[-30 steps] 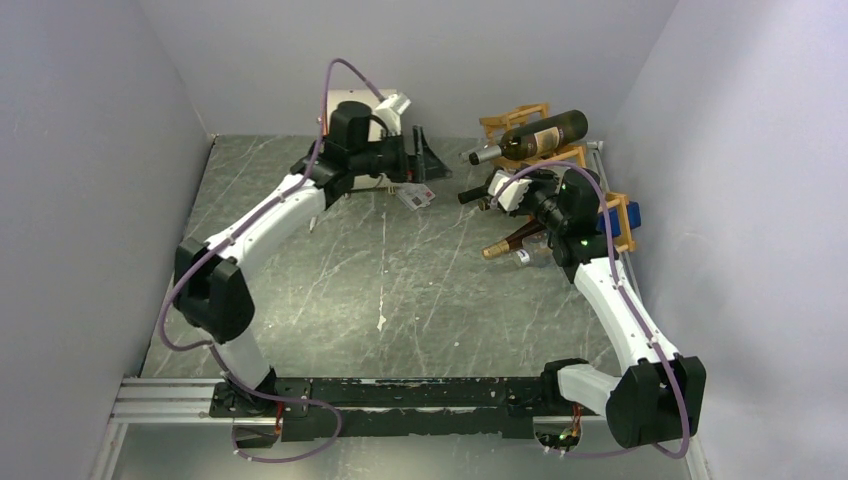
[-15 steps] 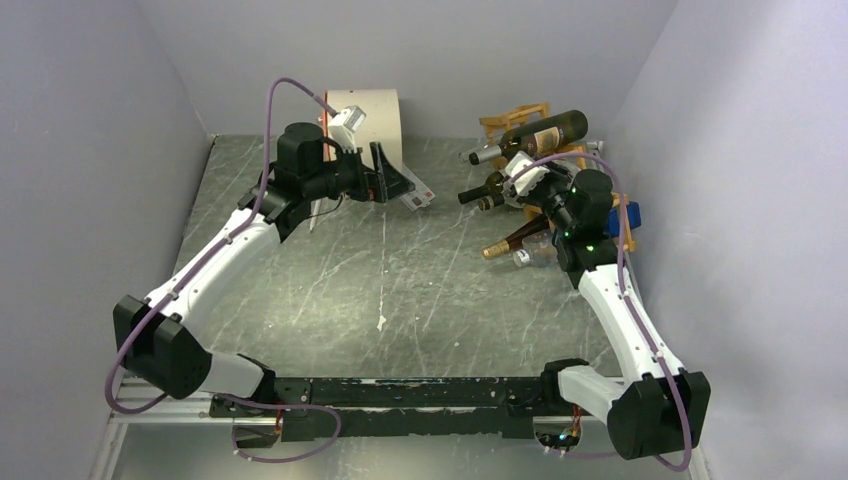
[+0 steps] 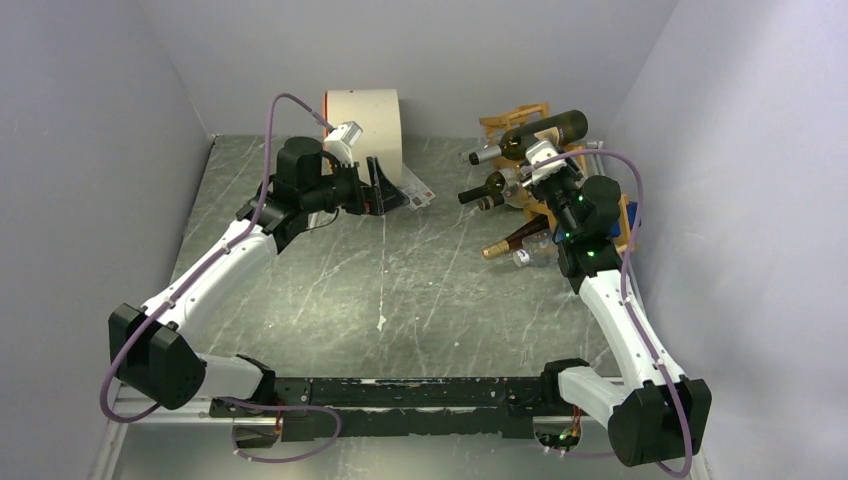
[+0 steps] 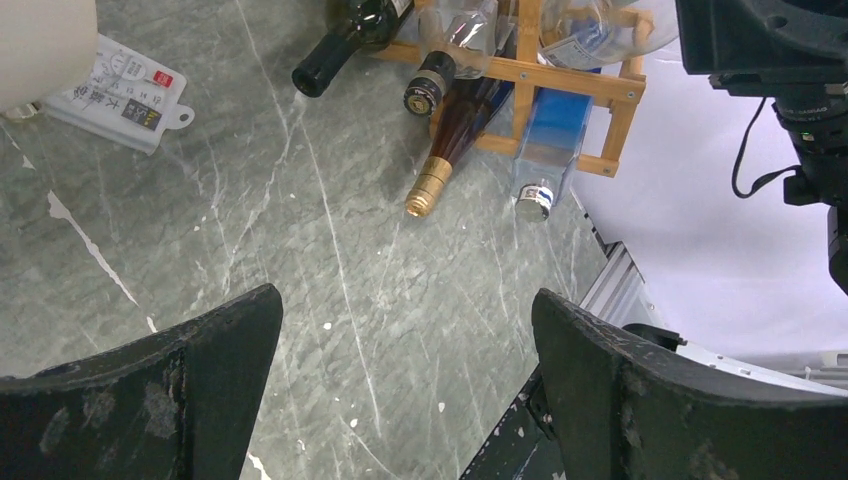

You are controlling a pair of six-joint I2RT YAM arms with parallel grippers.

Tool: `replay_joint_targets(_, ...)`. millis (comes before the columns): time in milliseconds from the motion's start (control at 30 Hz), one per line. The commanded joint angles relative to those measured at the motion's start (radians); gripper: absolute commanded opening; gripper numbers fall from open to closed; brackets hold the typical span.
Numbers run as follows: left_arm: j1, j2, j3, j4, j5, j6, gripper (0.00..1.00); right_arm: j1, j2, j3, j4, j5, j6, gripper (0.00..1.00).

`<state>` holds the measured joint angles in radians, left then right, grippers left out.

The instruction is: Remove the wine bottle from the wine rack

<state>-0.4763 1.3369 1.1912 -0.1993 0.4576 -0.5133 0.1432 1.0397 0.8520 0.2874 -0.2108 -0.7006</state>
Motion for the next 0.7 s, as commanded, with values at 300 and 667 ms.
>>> replay_joint_targets(300,0.009,-0.041,-0.029,0.018,-0.017,-0.005,0.98,0.009,0.000,0.208,0.031,0.164,0.139,0.00)
replay_joint_targets(667,0.008,-0.045,-0.030,0.013,-0.023,-0.002,0.98,0.010,0.080,0.364,-0.018,0.274,0.177,0.00)
